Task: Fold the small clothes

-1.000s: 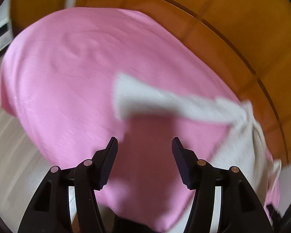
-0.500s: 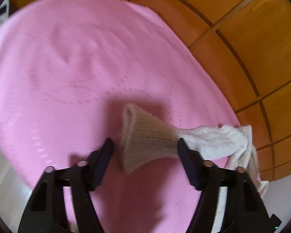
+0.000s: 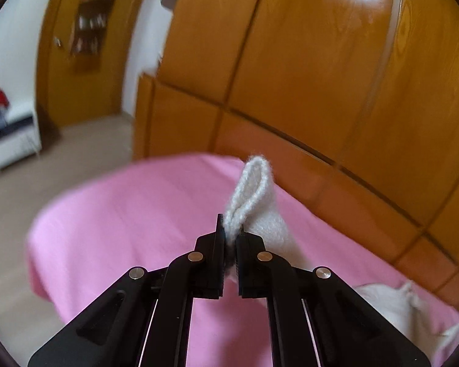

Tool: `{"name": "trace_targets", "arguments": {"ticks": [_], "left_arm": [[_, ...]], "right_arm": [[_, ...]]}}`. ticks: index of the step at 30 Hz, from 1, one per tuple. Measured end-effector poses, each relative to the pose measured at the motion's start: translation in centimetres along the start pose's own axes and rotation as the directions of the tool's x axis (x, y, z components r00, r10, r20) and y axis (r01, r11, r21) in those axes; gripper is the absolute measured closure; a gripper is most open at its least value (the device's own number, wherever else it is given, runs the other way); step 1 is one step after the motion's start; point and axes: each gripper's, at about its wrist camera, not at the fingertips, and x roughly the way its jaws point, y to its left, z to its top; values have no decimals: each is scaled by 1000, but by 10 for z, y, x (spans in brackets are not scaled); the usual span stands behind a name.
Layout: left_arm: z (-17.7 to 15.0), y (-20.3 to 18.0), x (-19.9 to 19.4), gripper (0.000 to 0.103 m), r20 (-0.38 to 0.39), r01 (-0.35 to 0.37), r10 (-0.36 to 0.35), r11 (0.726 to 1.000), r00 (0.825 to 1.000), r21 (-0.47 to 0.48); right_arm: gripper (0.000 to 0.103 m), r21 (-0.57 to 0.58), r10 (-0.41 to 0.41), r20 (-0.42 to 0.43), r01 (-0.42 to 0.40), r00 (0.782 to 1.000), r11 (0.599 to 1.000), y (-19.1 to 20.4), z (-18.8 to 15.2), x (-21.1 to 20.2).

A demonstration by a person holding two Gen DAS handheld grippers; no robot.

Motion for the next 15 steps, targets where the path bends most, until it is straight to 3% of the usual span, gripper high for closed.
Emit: {"name": "trace_targets", "arguments": {"ticks": [3,5,7,9,11,13,15], "left_arm": [[-12,1,31,99,-43,-143,148,985,988,100],[-33,0,63,99,-121,-213,233,965,965,156],[-52,11,88,99,-237,-204,232,970,943,135],[-69,35,104,99,-324,-231,234,972,917,46],[-79,50,112,96,-358,-261,242,965,902,-5],[-83,60,108,82,-368,-311,286,950,885,-9],[-80,65,94,77,-361,-305,273,952,892,-34]], "right_arm": [[37,-12,-13,17,14,1000,1000,4,3,12],[37,-14,-16,17,16,1000,1000,3,6,13],[37,-8,-3,12,3,1000,1000,0,6,11],[39,-6,3,8,-3,1000,1000,-3,7,11],[38,-7,3,6,-3,1000,1000,-4,7,11],[37,-9,-1,11,1,1000,1000,-3,6,10],[35,-14,-3,19,3,1000,1000,-1,6,12]]}}
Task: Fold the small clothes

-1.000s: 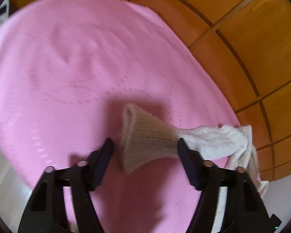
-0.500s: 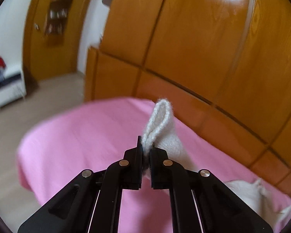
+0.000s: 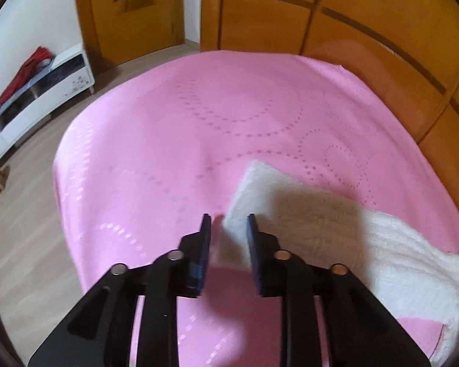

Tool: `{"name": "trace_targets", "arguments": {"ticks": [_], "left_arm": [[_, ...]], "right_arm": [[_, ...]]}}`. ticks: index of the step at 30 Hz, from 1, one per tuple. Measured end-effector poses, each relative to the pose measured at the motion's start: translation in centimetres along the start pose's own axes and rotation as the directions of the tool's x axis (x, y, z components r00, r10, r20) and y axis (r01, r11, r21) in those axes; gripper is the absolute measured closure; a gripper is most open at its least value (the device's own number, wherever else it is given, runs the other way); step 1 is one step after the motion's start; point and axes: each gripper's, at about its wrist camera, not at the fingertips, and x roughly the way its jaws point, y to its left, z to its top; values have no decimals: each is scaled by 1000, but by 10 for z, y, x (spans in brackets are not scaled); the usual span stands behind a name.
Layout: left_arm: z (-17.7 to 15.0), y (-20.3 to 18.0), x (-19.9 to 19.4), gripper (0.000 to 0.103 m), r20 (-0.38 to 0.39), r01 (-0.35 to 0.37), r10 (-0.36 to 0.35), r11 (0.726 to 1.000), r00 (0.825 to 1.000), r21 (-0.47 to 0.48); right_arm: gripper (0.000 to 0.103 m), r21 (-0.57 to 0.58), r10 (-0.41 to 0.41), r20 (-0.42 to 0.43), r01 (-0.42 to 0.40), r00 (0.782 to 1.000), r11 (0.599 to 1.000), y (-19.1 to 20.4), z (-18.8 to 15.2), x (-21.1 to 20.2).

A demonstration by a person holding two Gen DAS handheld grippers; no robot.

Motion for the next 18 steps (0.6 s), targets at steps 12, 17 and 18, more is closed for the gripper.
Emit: {"name": "trace_targets", "arguments": {"ticks": [12,17,18], "left_arm": [[-160,-86,-95,64,-393,739,-633,627,668,247],[-222,-128,-96,80,-504,749,-565,581,653,319],[-229,-131,-100,93,-480,719,-540,584,691,377]], "right_arm": [[29,15,-15,42,14,999,1000,4,-10,-8],[34,25,-32,55,31,998,999,-2,-26,-26],[38,24,-39,59,37,997,999,-5,-29,-32]]}}
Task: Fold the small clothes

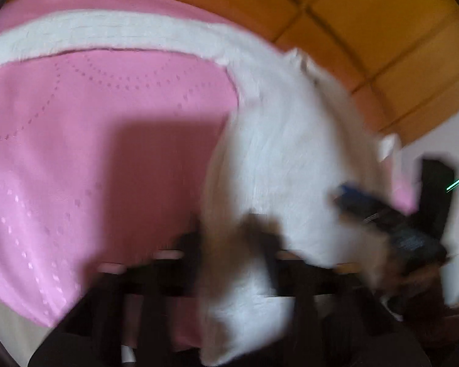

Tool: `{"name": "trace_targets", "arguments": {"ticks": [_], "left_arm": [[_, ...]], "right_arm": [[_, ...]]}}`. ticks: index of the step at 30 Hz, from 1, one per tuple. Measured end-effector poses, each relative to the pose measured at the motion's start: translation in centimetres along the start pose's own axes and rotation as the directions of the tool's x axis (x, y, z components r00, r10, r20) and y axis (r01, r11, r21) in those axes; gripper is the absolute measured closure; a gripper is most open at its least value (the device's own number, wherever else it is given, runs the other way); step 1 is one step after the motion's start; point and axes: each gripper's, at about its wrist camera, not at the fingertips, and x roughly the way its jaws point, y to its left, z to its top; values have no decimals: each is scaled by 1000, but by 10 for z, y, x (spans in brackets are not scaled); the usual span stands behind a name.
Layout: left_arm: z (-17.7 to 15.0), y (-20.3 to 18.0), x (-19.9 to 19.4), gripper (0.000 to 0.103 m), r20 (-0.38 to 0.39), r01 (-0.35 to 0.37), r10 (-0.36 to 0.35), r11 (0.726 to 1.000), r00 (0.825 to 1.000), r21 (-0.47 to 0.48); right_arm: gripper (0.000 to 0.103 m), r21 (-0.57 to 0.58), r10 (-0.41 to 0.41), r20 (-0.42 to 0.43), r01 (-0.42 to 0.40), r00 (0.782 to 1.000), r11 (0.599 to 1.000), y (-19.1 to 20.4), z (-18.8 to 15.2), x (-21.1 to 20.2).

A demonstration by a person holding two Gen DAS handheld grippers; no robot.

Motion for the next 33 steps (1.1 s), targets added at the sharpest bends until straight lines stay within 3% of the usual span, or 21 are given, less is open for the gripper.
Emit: {"name": "trace_targets", "arguments": {"ticks": [4,6,8,12,16,19,20,23,24,25,27,28,30,31,32,33], "left_arm": [[-13,-12,-10,97,19,-52,51,998,999,44],[-19,-9,-18,97,26,-88,87,996,996,31],[-19,-9,-18,97,32,-95,95,995,995,22],[-12,-12,-25,88,70,-118,120,993,990,-26],[7,-28,-23,79,99,-118,122,992,988,-37],[11,-40,-24,79,99,-128,129,992,987,-10],[12,-44,-23,79,95,-121,121,993,988,-6],[13,-57,-16,79,80,-116,114,993,990,18],[13,-61,-13,79,76,-117,115,993,990,24],[14,-65,-10,79,69,-114,111,993,991,31],[14,-74,-4,78,56,-105,102,993,993,53],[15,-77,0,79,52,-104,101,992,994,64],[16,-84,6,79,43,-97,94,991,995,90],[17,-87,12,79,33,-87,84,992,996,96],[18,-88,16,79,26,-78,76,992,997,96],[19,-90,20,79,19,-67,65,993,998,95]], "right_arm": [[55,78,-30,61,25,998,997,-33,-8,-43],[57,156,-86,127,65,988,986,-64,-12,-78],[57,233,-196,192,149,962,961,-98,-17,-115],[56,397,-407,213,302,888,867,-167,-32,-164],[47,492,-626,158,489,764,721,-232,-40,-179],[48,498,-696,97,571,711,653,-268,-32,-165],[49,492,-706,84,587,703,643,-276,-29,-159],[84,479,-745,15,649,667,591,-308,-17,-142],[96,483,-745,-7,655,667,581,-316,-16,-139],[96,493,-740,-25,653,672,576,-322,-17,-139],[97,523,-702,1,598,713,608,-319,-19,-151],[97,533,-671,25,558,741,636,-314,-20,-160],[97,563,-546,98,406,832,720,-296,-24,-182],[97,571,-441,161,282,883,771,-282,-30,-197],[97,570,-335,219,158,916,806,-273,-36,-210],[97,567,-267,259,78,928,820,-264,-39,-217]]}}
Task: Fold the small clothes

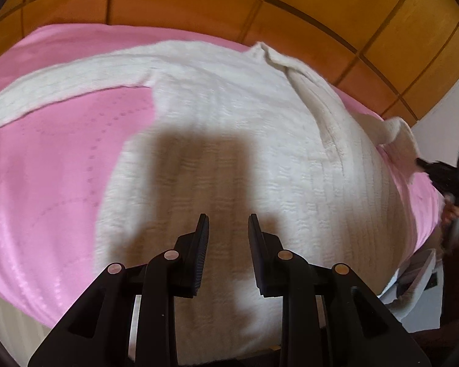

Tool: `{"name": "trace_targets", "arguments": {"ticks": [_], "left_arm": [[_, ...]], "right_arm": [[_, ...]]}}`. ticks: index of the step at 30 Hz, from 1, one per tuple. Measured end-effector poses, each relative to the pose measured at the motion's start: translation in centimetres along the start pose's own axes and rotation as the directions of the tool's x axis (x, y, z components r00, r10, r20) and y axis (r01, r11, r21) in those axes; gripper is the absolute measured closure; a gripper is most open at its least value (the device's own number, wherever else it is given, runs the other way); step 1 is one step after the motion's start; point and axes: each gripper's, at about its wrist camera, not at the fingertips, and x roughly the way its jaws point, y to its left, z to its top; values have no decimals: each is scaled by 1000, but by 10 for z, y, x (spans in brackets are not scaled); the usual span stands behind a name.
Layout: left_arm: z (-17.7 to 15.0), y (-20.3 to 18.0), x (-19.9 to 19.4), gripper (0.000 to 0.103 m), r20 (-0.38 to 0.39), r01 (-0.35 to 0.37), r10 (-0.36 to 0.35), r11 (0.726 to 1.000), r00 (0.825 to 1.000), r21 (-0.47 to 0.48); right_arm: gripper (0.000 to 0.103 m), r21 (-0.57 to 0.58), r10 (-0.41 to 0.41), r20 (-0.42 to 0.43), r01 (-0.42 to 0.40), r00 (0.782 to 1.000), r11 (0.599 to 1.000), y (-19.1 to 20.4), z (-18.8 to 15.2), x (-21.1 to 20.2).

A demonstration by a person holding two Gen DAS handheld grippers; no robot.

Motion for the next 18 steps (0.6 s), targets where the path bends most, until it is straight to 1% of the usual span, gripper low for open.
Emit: {"name": "trace_targets", "arguments": {"ticks": [1,2,3,4,5,6,8,9,10,12,14,15,16,18], "left_arm": [[1,-2,4,79,-6,11,-11,1000,1000,0],[2,-5,7,79,-9,21,-21,1000,1000,1],[2,-7,10,78,-10,27,-27,1000,1000,2],[2,-9,12,79,-14,36,-36,999,999,1],[2,-11,14,78,-19,45,-45,999,999,-2],[2,-12,15,78,-20,53,-53,999,998,-3],[0,-15,16,78,-23,64,-64,998,998,2],[-1,-15,16,79,-24,66,-66,998,998,2],[-3,-15,15,79,-25,68,-68,998,997,-2],[-5,-13,13,78,-25,67,-67,998,997,-14],[-7,-10,10,79,-19,57,-57,998,998,-27],[-7,-8,9,78,-16,52,-53,998,998,-34],[-8,-6,8,78,-16,47,-48,998,999,-46],[-9,-3,8,78,-23,39,-40,997,999,-60]], "right_arm": [[97,16,88,-2,-88,996,996,6,-6,-13],[97,38,190,18,-190,982,981,14,-15,-32],[97,61,263,49,-266,964,962,18,-20,-47],[97,77,298,79,-304,951,950,20,-23,-57],[97,107,327,135,-342,935,934,17,-23,-70],[97,137,335,183,-362,924,922,11,-23,-79],[97,220,310,273,-373,911,901,-10,-16,-87],[97,262,294,295,-373,909,890,-19,-13,-85],[97,302,279,312,-373,908,877,-29,-8,-80],[97,359,204,328,-321,923,876,-43,4,-66],[97,415,162,329,-296,930,860,-56,14,-53],[97,432,121,345,-272,931,860,-62,17,-51],[97,468,82,371,-263,925,844,-73,23,-50],[97,521,54,393,-271,918,809,-95,30,-54]]}}
